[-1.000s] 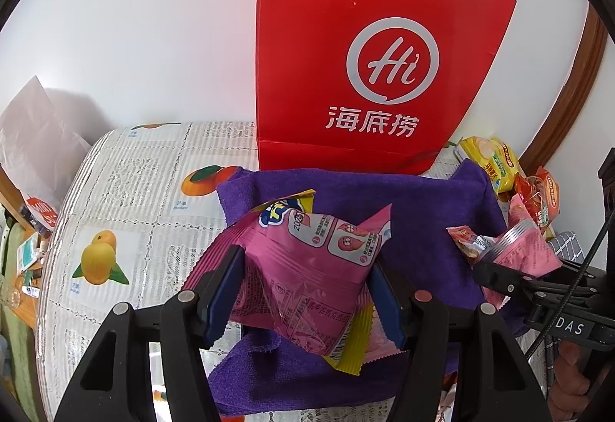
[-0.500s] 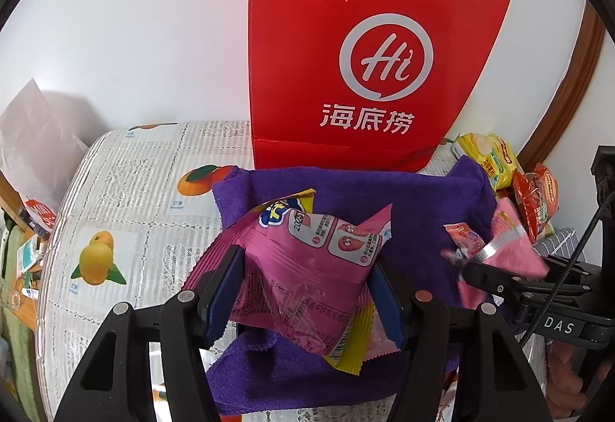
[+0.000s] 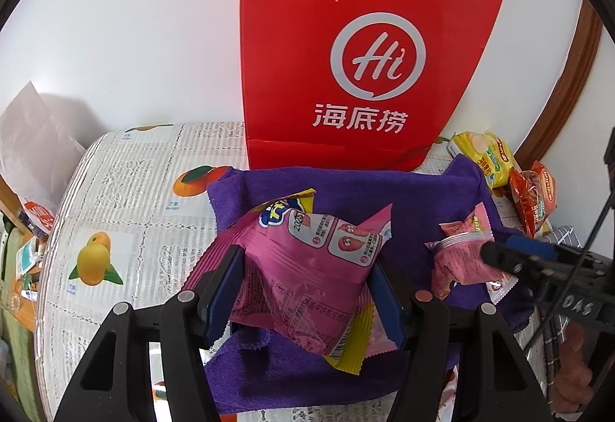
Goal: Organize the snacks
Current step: 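Open the right tool to drop the pink Hi packet while the left tool holds the chip bag, then lower the pink chip bag onto the towel and open the left tool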
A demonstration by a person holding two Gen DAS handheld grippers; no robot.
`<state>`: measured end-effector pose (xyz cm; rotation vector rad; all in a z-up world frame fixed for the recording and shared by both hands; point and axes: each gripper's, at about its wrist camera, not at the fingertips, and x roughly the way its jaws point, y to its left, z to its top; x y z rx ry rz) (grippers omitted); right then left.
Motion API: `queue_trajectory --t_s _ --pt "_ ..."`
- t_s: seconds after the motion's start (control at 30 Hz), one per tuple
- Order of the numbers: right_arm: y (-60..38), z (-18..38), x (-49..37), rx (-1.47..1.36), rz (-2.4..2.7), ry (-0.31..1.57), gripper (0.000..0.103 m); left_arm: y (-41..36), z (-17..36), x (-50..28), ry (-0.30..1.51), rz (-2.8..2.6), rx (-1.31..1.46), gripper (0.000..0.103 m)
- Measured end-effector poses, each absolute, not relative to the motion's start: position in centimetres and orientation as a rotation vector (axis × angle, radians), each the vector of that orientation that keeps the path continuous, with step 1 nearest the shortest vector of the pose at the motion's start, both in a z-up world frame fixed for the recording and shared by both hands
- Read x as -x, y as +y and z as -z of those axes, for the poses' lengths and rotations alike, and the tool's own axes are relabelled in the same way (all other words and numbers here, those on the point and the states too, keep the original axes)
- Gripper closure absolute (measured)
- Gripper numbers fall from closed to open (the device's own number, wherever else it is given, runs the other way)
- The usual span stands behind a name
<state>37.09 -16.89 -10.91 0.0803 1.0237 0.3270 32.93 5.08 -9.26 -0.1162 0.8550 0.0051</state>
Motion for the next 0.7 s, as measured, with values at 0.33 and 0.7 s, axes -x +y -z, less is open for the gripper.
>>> queue_trajectory --t_s 0.33,0.7 --pt "-18.7 9.1 -36.6 -0.119 -0.289 0.967 0.045 3.3 9.7 -32.7 0.872 0.035 0.089 0.041" --pt "-18.6 9.2 -36.4 -0.128 -0.292 0.981 0.045 2.7 10.4 -32.7 0.896 0.037 0.071 0.041"
